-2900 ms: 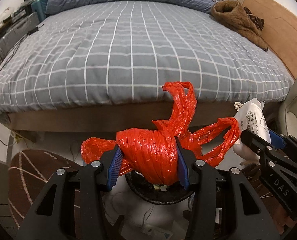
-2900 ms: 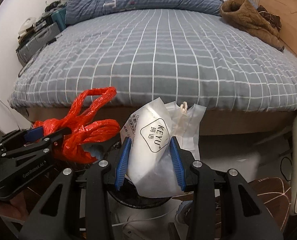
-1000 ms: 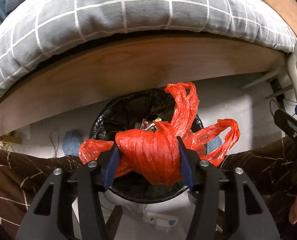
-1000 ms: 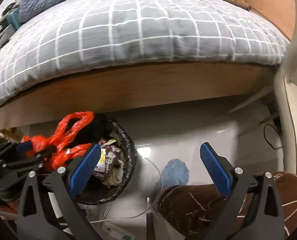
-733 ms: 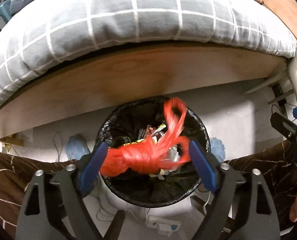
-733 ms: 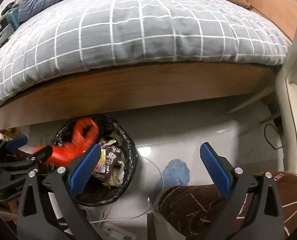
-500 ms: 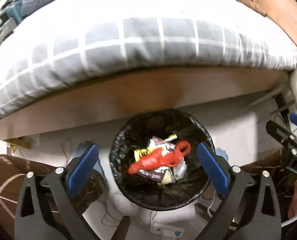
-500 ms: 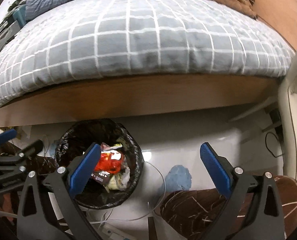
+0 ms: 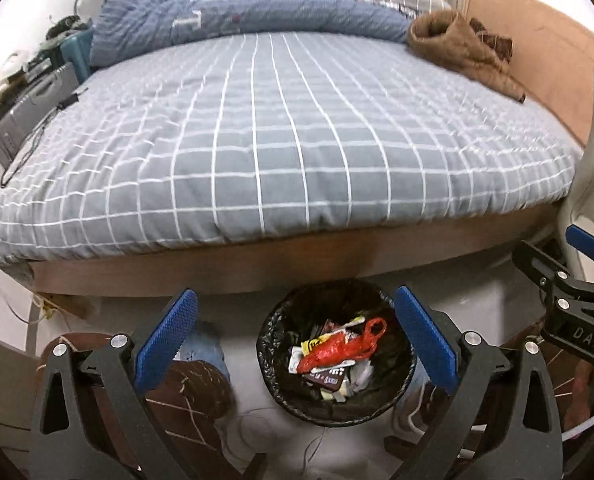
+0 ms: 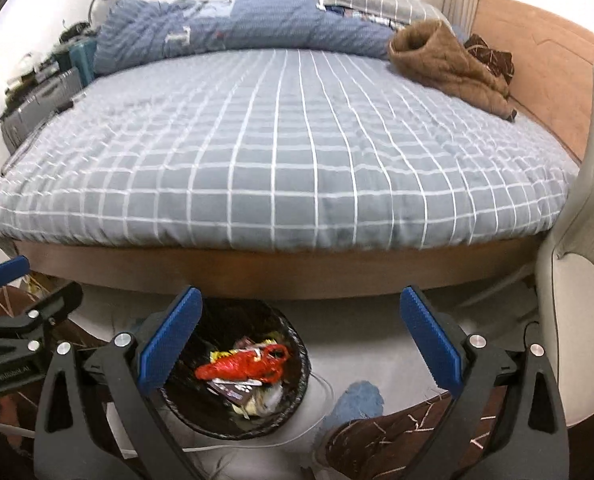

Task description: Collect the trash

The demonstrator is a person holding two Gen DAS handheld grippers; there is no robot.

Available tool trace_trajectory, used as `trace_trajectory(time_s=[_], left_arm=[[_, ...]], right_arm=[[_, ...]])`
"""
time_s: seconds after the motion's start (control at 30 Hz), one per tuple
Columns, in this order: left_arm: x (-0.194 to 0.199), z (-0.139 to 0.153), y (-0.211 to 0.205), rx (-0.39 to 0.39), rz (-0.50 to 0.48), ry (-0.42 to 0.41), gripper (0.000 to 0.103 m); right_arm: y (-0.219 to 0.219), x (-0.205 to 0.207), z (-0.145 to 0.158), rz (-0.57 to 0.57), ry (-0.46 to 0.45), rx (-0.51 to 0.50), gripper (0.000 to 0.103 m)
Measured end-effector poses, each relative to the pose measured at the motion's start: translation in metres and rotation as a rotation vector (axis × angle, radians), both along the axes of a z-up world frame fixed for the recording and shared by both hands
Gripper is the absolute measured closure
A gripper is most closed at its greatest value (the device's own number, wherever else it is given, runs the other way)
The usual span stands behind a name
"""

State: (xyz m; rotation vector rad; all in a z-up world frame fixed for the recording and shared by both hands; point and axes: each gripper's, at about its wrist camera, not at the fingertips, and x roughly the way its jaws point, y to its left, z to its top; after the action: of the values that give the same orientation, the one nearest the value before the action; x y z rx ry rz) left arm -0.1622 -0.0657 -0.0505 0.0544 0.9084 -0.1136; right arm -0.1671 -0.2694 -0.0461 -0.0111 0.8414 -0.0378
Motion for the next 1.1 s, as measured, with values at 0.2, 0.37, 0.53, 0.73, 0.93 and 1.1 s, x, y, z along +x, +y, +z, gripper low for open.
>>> trace_trajectory(time_s=[0.2, 0.37, 0.53, 0.73, 0.93, 1.1], left_arm=[[-0.011, 0.017, 0.004, -0.028, 0.018, -0.027, 0.006], [-0.014, 0.021, 0.007, -0.04, 0.021, -0.043, 0.006], [-0.017, 0.022, 0.007, -0.035, 0.027, -0.049, 0.006], [-0.016, 0.022, 0.008, -0.042, 0.032, -0.045, 0.006], [-0.014, 0.02, 0.008, -0.047, 0.033, -0.036, 0.006], [-0.013, 0.019, 0.007, -0.05, 0.03, -0.032, 0.006]], right_arm=[[0.008, -0.011, 0.018, 0.017, -0.048, 0.0, 0.008], [0.007, -0.019, 0.026, 0.012, -0.068, 0.007, 0.008], [0.007, -0.02, 0.026, 0.013, -0.072, 0.008, 0.008], [0.007, -0.019, 0.027, 0.012, -0.074, 0.011, 0.008], [0.007, -0.019, 0.028, 0.011, -0.074, 0.013, 0.008], [0.005, -0.02, 0.029, 0.012, -0.081, 0.015, 0.008]])
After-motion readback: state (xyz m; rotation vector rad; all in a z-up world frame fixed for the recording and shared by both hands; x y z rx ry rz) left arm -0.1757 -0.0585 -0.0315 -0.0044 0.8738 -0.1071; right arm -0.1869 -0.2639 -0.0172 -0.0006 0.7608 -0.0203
